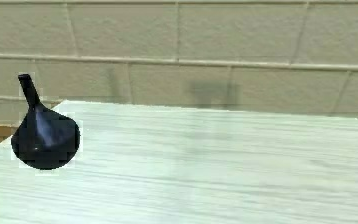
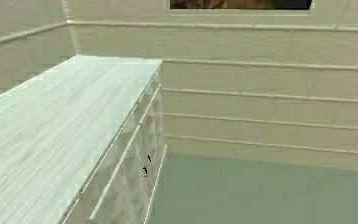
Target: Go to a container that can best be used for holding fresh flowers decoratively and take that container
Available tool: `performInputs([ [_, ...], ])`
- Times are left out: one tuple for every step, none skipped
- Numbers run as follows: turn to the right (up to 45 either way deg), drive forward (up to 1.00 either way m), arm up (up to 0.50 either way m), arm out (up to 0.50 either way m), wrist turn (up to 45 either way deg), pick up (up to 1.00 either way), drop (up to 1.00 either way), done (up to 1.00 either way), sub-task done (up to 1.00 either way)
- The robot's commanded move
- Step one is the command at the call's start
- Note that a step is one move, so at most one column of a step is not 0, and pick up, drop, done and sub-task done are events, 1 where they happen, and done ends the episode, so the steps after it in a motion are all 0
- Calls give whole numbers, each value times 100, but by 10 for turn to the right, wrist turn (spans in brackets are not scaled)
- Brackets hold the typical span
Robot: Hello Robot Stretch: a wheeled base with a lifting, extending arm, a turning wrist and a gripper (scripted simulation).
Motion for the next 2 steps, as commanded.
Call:
performInputs([
  [-450, 0, 0, 0, 0, 0, 0, 0, 0],
  [-450, 0, 0, 0, 0, 0, 0, 0, 0],
])
